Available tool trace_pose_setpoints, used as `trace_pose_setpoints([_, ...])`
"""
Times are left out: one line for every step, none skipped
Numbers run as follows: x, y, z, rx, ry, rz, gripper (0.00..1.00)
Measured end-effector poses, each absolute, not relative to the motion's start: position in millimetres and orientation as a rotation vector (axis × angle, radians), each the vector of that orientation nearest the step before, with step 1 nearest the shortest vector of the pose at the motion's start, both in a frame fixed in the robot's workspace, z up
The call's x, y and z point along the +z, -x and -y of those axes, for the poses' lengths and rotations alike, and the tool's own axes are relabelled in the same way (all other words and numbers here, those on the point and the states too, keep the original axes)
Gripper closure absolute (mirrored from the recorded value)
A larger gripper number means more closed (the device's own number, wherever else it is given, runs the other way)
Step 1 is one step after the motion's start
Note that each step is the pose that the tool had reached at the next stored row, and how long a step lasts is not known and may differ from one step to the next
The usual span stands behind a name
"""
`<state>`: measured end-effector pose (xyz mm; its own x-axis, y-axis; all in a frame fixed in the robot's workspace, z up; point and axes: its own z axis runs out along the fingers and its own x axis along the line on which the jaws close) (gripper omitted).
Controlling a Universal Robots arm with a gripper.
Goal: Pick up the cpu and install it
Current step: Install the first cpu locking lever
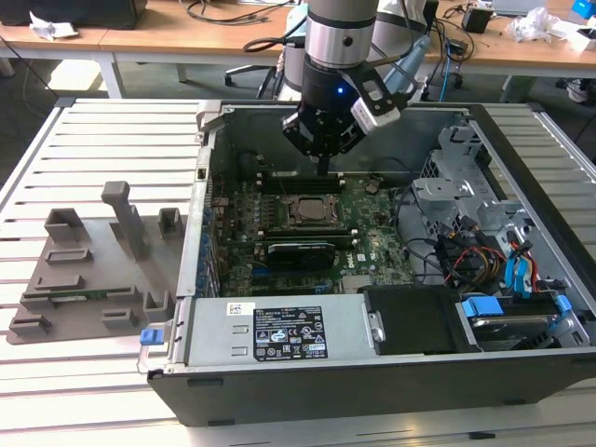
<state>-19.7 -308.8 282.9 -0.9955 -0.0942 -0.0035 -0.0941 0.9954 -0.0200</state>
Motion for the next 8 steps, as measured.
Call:
trace_pose_setpoints([282.9,19.6,308.8,-0.031,0.148,-3.133,0.89])
trace_pose_setpoints([282.9,19.7,308.8,-0.031,0.148,-3.133,0.89])
trace_pose_setpoints([282.9,19.7,308.8,-0.031,0.148,-3.133,0.89])
trace_pose_setpoints([282.9,19.7,308.8,-0.031,0.148,-3.133,0.89])
trace_pose_setpoints([282.9,19.7,308.8,-0.031,0.148,-3.133,0.89])
trace_pose_setpoints([282.9,19.8,308.8,-0.031,0.148,-3.133,0.89])
trace_pose_setpoints([282.9,20.0,308.7,-0.031,0.148,-3.133,0.89])
trace_pose_setpoints([282.9,20.2,308.7,-0.031,0.148,-3.133,0.89])
